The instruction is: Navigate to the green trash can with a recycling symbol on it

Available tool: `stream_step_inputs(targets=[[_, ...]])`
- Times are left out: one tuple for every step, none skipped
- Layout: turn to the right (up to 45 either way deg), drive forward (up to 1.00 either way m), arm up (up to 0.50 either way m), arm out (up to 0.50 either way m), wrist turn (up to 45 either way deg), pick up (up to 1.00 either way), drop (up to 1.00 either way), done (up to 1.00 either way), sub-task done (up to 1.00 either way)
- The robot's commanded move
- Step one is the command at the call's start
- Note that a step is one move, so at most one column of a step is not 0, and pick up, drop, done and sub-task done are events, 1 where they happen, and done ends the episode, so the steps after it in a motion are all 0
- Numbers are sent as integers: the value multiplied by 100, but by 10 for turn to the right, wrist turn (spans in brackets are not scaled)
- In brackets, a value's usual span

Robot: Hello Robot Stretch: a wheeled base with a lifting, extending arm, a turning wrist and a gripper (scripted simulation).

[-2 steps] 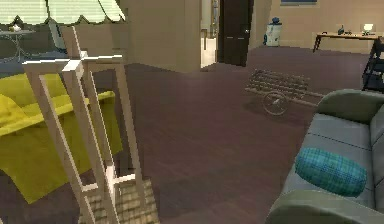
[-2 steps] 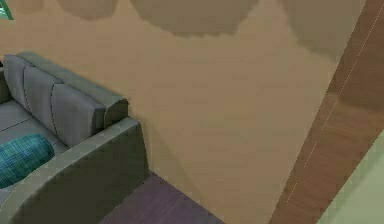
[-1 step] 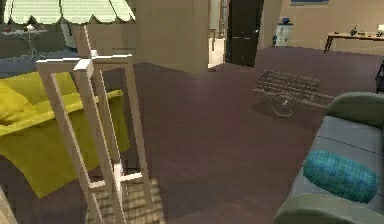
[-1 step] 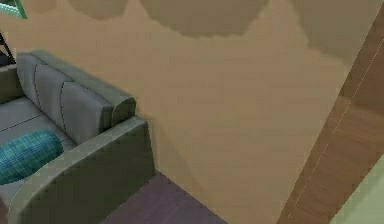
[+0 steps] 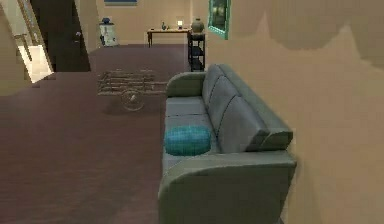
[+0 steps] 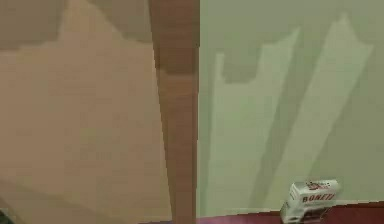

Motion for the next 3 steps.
stream_step_inputs(targets=[[450, 0, 0, 0, 0, 0, 0, 0, 0], [390, 0, 0, 0, 0, 0, 0, 0, 0], [0, 15, 0, 0, 0, 0, 0, 0, 0]])
